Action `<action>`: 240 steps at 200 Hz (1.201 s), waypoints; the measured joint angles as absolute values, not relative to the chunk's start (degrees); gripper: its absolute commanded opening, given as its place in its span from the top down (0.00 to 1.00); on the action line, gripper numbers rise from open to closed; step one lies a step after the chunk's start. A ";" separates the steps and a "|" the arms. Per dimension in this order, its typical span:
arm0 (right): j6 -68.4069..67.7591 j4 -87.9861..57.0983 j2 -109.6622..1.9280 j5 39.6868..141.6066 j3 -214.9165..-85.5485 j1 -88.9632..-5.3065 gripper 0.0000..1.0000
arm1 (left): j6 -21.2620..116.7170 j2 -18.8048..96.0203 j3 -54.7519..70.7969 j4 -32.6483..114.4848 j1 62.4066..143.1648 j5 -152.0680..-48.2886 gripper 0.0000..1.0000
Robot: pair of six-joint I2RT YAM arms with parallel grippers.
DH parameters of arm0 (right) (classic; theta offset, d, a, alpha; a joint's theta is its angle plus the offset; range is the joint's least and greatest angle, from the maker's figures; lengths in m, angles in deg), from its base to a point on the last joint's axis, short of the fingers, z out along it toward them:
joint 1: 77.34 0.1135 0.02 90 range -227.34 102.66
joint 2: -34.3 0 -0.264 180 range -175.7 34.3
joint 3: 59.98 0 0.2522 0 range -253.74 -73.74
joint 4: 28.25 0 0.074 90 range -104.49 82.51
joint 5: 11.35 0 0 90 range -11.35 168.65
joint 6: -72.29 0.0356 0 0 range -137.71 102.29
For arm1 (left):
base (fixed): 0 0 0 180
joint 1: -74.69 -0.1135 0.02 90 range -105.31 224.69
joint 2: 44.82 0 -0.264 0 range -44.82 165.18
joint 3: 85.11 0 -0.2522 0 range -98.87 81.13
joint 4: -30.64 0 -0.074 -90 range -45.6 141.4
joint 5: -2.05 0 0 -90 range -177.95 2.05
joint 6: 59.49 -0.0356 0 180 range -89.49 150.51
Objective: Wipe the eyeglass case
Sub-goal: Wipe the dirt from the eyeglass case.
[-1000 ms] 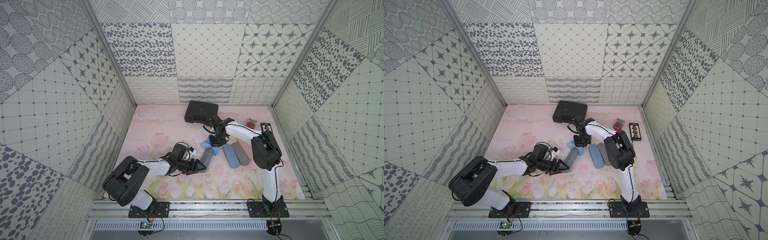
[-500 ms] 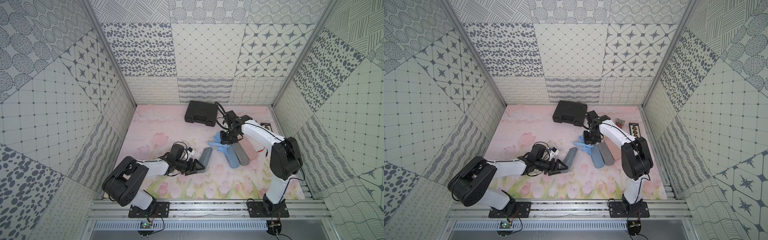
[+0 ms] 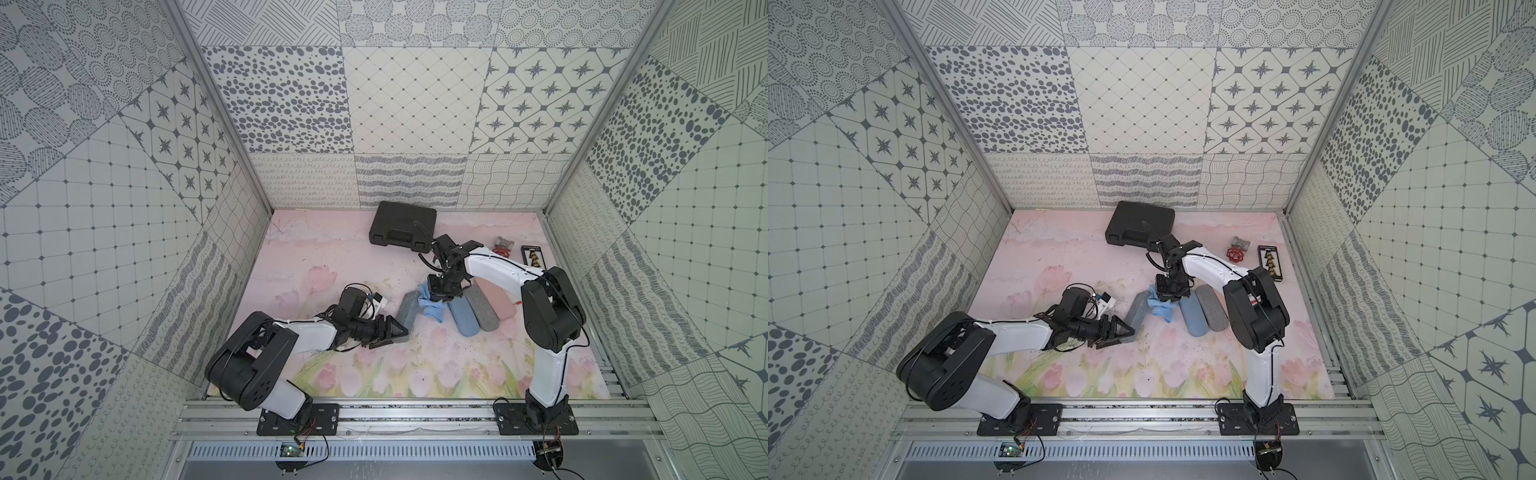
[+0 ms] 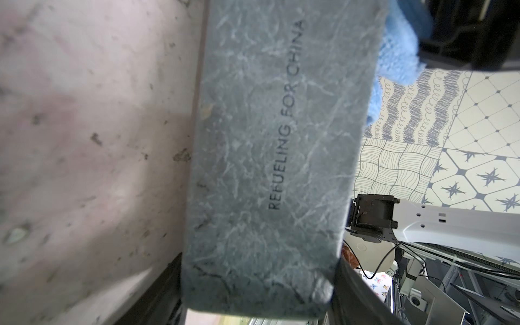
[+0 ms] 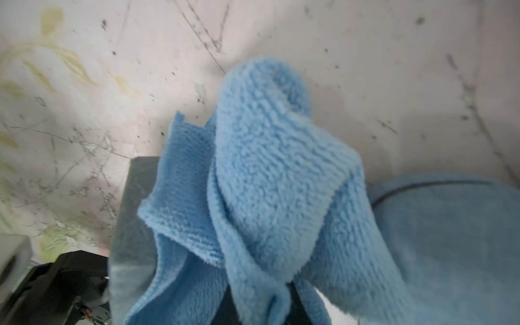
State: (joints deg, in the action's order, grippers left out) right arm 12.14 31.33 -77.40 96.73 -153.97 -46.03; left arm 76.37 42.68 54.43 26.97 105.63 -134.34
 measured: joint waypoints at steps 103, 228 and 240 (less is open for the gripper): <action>12.88 5.19 -70.58 114.00 -131.17 -34.20 1.00 | 77.05 47.82 50.76 28.52 101.60 -142.36 1.00; 18.76 12.95 -65.05 105.94 -143.52 -50.84 1.00 | 76.16 42.70 51.37 31.89 101.19 -138.23 1.00; 18.50 15.57 -68.22 101.30 -145.33 -50.20 1.00 | 76.48 42.38 51.37 31.65 101.43 -138.43 1.00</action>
State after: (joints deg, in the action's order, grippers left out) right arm 18.50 15.57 -68.22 101.30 -145.33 -50.20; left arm 76.48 42.38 51.37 31.65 101.43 -138.43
